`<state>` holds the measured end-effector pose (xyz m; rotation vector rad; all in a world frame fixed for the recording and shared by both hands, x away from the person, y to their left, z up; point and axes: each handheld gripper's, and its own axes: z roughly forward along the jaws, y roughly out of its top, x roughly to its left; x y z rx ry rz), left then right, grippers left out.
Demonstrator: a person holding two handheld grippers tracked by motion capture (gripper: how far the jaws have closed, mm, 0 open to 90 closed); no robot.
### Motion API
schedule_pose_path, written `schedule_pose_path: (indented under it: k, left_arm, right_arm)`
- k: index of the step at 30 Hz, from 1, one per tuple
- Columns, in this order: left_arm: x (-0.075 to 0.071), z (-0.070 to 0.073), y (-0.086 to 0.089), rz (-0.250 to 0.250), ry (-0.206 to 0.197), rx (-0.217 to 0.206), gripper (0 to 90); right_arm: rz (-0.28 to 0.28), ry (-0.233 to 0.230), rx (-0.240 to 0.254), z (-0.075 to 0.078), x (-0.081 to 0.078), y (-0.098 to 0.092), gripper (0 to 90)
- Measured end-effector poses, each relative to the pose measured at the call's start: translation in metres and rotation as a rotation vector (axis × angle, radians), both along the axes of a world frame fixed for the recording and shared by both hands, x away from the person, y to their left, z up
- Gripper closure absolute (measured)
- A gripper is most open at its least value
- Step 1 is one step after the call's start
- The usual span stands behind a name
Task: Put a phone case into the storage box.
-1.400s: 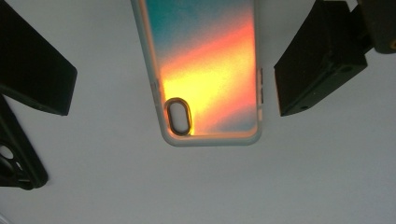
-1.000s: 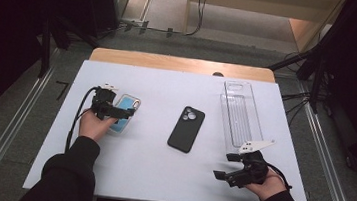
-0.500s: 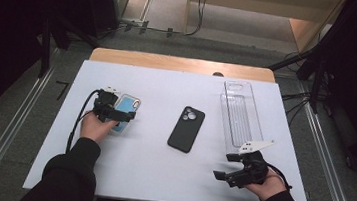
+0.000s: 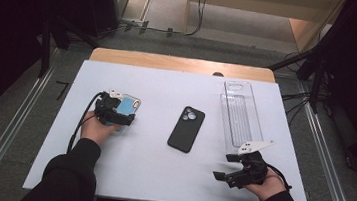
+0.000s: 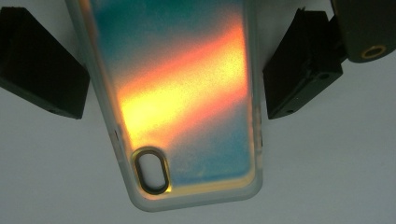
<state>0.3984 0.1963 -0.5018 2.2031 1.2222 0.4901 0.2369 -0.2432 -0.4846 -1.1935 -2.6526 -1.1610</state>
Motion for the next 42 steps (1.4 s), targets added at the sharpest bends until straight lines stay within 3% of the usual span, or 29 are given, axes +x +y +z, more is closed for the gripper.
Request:
schedule_pose_path:
  k: [6,23,25,32,35,42]
  left_arm:
    - [-0.001,0.001,0.002,0.025,-0.013,-0.011,15.2]
    - [-0.001,0.004,0.000,0.026,0.004,-0.011,16.7]
    - [-0.001,0.005,0.000,0.022,0.011,-0.021,16.8]
    - [-0.004,0.020,-0.004,0.001,-0.017,-0.048,16.8]
    - [-0.006,0.029,-0.006,-0.004,-0.023,-0.092,16.9]
    - [-0.013,0.044,-0.009,-0.042,-0.018,-0.139,16.9]
  right_arm:
    - [0.001,0.002,-0.002,0.000,0.000,0.000,12.0]
    - [0.006,-0.002,0.000,0.000,0.000,0.000,12.0]
    - [0.005,-0.001,0.001,0.000,0.000,0.000,12.0]
    - [0.009,-0.003,0.003,0.000,0.000,0.000,12.0]
    - [0.008,-0.003,0.004,0.000,0.000,0.000,12.0]
    - [0.005,-0.002,0.012,0.001,0.000,0.001,12.0]
